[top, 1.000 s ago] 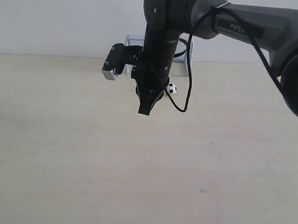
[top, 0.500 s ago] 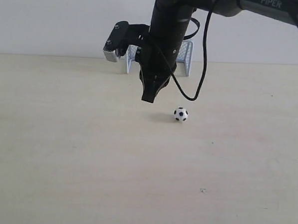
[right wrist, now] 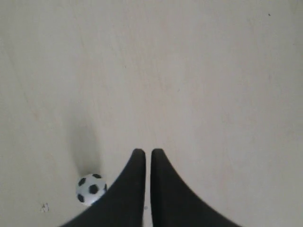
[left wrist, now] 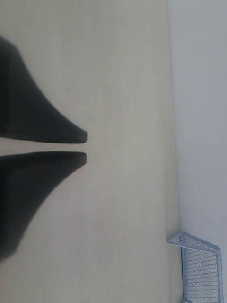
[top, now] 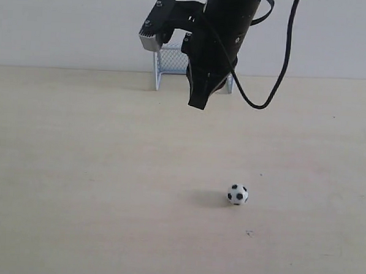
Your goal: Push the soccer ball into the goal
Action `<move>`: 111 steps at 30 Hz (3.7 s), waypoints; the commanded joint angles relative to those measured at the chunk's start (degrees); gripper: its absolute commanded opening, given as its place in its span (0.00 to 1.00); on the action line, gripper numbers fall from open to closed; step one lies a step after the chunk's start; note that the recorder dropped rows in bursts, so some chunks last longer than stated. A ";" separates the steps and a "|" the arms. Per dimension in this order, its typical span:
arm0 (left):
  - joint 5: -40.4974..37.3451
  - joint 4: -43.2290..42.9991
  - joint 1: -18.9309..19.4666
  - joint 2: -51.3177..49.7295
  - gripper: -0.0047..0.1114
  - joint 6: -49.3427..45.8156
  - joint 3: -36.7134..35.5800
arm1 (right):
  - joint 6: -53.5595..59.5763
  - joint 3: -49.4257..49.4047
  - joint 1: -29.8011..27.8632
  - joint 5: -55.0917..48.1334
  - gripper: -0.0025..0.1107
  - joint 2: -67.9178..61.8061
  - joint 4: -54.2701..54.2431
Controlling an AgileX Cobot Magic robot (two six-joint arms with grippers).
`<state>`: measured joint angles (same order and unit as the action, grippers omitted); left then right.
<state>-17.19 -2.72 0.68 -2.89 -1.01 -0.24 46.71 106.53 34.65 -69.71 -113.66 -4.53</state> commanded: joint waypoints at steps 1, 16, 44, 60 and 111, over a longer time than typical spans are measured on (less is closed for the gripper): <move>0.66 0.38 0.30 0.19 0.09 0.53 0.24 | -0.16 -4.38 -0.32 -0.26 0.02 3.94 0.66; 0.66 0.38 0.30 0.19 0.09 0.53 0.24 | -3.39 -18.71 -0.36 0.81 0.02 16.82 2.53; 0.66 0.38 0.30 0.19 0.09 0.53 0.24 | -13.44 -36.51 -0.36 8.34 0.02 35.42 5.19; 0.66 0.38 0.30 0.19 0.09 0.53 0.24 | -19.52 -45.36 -0.36 11.66 0.02 46.84 5.99; 0.66 0.38 0.30 0.19 0.09 0.53 0.24 | -30.42 -59.65 -0.36 16.38 0.02 71.78 7.25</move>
<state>-17.19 -2.72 0.68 -2.89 -1.01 -0.24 16.42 46.93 34.65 -53.96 -42.02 3.17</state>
